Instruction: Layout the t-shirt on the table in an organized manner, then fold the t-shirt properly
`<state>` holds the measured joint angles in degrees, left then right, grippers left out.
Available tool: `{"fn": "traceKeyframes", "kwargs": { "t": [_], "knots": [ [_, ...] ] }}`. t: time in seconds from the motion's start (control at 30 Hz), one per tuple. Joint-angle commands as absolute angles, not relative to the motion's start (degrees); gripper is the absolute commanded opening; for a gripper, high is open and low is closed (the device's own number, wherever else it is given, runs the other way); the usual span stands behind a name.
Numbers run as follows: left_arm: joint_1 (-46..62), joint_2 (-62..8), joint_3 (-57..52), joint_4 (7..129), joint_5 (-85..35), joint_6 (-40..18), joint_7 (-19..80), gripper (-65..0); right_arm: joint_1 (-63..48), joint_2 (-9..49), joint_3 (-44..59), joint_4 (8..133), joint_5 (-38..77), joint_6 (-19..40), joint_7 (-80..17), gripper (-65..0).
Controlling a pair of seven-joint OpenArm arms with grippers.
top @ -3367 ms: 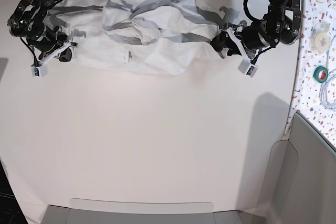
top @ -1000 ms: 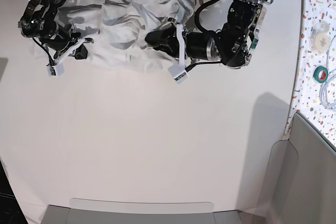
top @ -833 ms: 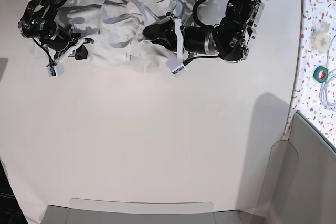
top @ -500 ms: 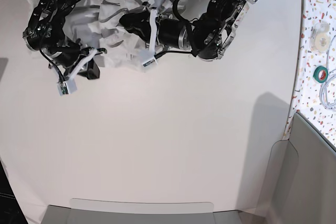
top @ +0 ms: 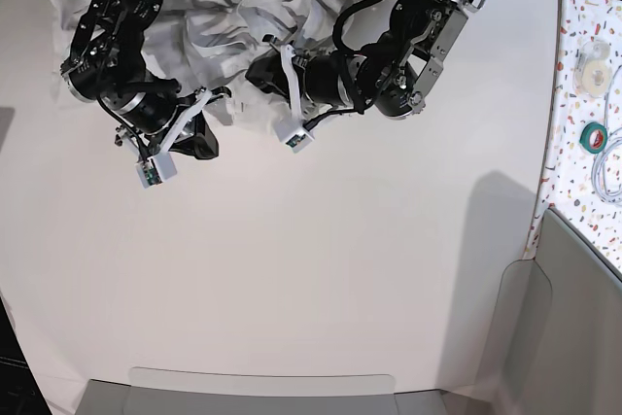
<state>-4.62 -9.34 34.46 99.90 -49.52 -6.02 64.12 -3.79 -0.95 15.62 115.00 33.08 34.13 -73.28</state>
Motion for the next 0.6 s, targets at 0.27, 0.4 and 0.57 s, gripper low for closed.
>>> {"fn": "traceKeyframes", "kwargs": {
  "t": [0.27, 0.4, 0.57],
  "knots": [
    [-5.7, -7.8, 34.7, 98.9, -50.2, 1.5, 59.3, -56.7, -3.2, -0.7, 15.8, 115.6, 39.3, 34.7, -72.1, -65.0],
    [-5.7, -7.8, 34.2, 101.6, -50.4, 1.5, 59.1, -54.9, -3.2, -0.7, 15.8, 115.6, 42.4, 34.7, -72.1, -65.0],
    [-4.9, -6.2, 28.4, 104.9, -50.7, 1.2, 57.8, -42.8, -2.8, -0.7, 15.9, 115.7, 43.0, 34.7, -72.0, -65.0]
  ]
}}
